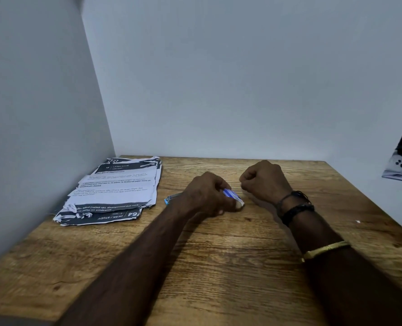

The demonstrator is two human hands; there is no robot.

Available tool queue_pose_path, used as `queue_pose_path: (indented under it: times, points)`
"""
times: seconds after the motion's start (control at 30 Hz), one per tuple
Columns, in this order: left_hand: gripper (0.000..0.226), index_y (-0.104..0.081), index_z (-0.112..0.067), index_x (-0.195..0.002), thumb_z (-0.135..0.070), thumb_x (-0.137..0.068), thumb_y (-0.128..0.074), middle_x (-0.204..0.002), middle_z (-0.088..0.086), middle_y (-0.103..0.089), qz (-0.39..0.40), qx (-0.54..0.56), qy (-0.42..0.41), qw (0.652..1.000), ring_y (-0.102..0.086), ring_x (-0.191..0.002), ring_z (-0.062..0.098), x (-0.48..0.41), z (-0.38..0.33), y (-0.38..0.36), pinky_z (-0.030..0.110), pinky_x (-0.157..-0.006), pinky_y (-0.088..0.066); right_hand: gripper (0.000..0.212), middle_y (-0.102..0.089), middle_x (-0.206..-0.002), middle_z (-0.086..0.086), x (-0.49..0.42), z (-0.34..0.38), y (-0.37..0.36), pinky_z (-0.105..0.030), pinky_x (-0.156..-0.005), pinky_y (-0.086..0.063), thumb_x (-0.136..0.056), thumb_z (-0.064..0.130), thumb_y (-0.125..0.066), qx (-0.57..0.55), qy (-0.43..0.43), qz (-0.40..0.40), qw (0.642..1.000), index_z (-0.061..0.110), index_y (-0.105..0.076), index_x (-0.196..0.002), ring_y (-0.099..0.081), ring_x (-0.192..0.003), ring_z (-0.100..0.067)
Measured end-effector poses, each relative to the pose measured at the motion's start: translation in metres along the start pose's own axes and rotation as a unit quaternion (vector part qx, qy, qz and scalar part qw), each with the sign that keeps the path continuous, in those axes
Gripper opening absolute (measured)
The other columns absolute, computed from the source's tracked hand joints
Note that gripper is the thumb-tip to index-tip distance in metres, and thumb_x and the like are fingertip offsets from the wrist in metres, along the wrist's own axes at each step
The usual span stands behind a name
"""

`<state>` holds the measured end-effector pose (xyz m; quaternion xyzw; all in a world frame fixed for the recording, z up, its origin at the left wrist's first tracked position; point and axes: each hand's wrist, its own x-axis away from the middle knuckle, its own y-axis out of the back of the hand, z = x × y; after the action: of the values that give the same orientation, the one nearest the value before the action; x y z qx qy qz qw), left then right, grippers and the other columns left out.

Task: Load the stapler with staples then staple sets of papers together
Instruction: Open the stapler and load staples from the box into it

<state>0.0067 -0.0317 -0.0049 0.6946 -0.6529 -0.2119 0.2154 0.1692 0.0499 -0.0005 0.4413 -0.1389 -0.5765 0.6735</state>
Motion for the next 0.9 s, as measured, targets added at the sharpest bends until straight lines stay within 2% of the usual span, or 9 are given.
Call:
queue_pose_path:
  times: [0.07, 0.13, 0.17, 0.37, 0.43, 0.53, 0.6, 0.77, 0.9]
  points:
    - [0.050, -0.078, -0.018, -0.100, -0.040, -0.058, -0.095, -0.074, 0.001, -0.075, 0.008, -0.062, 0.003, 0.998, -0.066, -0.061, 0.015, -0.002, 0.000, -0.001, 0.037, -0.063, -0.061, 0.012, -0.079, -0.091, -0.001, 0.000, 0.001, 0.000, -0.024, -0.078, -0.048, -0.077, 0.008, -0.075, -0.012, 0.001, 0.003, 1.000, 0.016, -0.082, -0.082, -0.069, -0.092, -0.017]
    - [0.053, -0.078, -0.021, -0.105, -0.042, -0.059, -0.095, -0.090, -0.001, -0.076, 0.021, -0.129, 0.007, 0.991, -0.068, -0.078, 0.016, -0.004, -0.002, 0.000, 0.038, -0.081, -0.059, 0.015, -0.078, -0.095, -0.002, -0.001, 0.000, -0.001, -0.023, -0.080, -0.047, -0.078, 0.006, -0.076, -0.012, 0.008, 0.001, 1.000, 0.016, -0.082, -0.087, -0.069, -0.096, -0.018]
    - [0.054, -0.077, -0.022, -0.108, -0.042, -0.061, -0.094, -0.094, -0.001, -0.076, 0.026, -0.150, 0.008, 0.988, -0.068, -0.084, 0.016, -0.004, -0.002, 0.001, 0.037, -0.084, -0.057, 0.016, -0.078, -0.096, -0.002, -0.002, 0.000, -0.002, -0.023, -0.081, -0.047, -0.078, 0.005, -0.076, -0.013, 0.012, 0.000, 1.000, 0.016, -0.082, -0.088, -0.069, -0.097, -0.018]
    - [0.068, -0.073, -0.022, -0.119, -0.049, -0.060, -0.092, -0.108, -0.002, -0.073, 0.019, -0.187, 0.008, 0.982, -0.067, -0.099, 0.016, -0.002, -0.005, 0.006, 0.030, -0.088, -0.053, 0.014, -0.077, -0.086, 0.000, -0.001, -0.002, -0.007, -0.022, -0.077, -0.045, -0.078, 0.007, -0.077, -0.027, 0.029, 0.016, 0.999, 0.018, -0.082, -0.086, -0.071, -0.092, -0.018]
    - [0.053, -0.076, -0.022, -0.111, -0.043, -0.065, -0.091, -0.097, -0.003, -0.076, -0.059, -0.149, -0.035, 0.987, -0.069, -0.090, 0.011, -0.002, -0.007, 0.015, 0.025, -0.080, -0.050, 0.013, -0.076, -0.082, 0.001, 0.000, -0.002, -0.008, -0.026, -0.078, -0.051, -0.078, 0.009, -0.078, -0.034, 0.030, 0.018, 0.999, 0.020, -0.081, -0.084, -0.071, -0.088, -0.018]
    - [0.018, -0.076, -0.026, -0.088, -0.029, -0.073, -0.086, -0.071, -0.008, -0.071, -0.236, -0.049, -0.083, 0.967, -0.064, -0.061, 0.000, -0.005, 0.000, 0.030, 0.019, -0.062, -0.045, 0.012, -0.078, -0.083, 0.001, 0.001, 0.000, -0.010, -0.030, -0.080, -0.056, -0.078, 0.012, -0.079, -0.031, 0.038, 0.012, 0.999, 0.023, -0.081, -0.082, -0.072, -0.085, -0.018]
    - [0.022, -0.074, -0.025, -0.091, -0.029, -0.073, -0.086, -0.076, -0.009, -0.070, -0.272, -0.050, -0.074, 0.958, -0.061, -0.060, 0.001, -0.007, 0.007, 0.039, 0.020, -0.061, -0.044, 0.012, -0.077, -0.081, 0.002, 0.001, 0.002, -0.012, -0.029, -0.078, -0.056, -0.078, 0.012, -0.080, -0.031, 0.048, 0.012, 0.998, 0.024, -0.080, -0.082, -0.071, -0.082, -0.016]
    - [0.055, -0.073, -0.020, -0.110, -0.045, -0.065, -0.091, -0.106, -0.002, -0.070, -0.141, -0.178, 0.047, 0.973, -0.065, -0.099, 0.017, -0.011, 0.020, 0.037, 0.034, -0.091, -0.053, 0.013, -0.077, -0.082, 0.005, 0.002, 0.005, -0.016, -0.031, -0.076, -0.055, -0.079, 0.013, -0.079, -0.029, 0.068, 0.005, 0.997, 0.026, -0.079, -0.080, -0.070, -0.082, -0.014]
    - [0.036, -0.077, -0.019, -0.099, -0.041, -0.072, -0.086, -0.101, 0.003, -0.076, -0.141, -0.217, 0.066, 0.964, -0.068, -0.098, 0.022, -0.015, 0.025, 0.024, 0.038, -0.089, -0.057, 0.008, -0.076, -0.086, 0.010, 0.004, 0.008, -0.022, -0.034, -0.076, -0.055, -0.081, 0.020, -0.079, -0.008, 0.081, -0.007, 0.997, 0.028, -0.079, -0.082, -0.068, -0.084, -0.014]
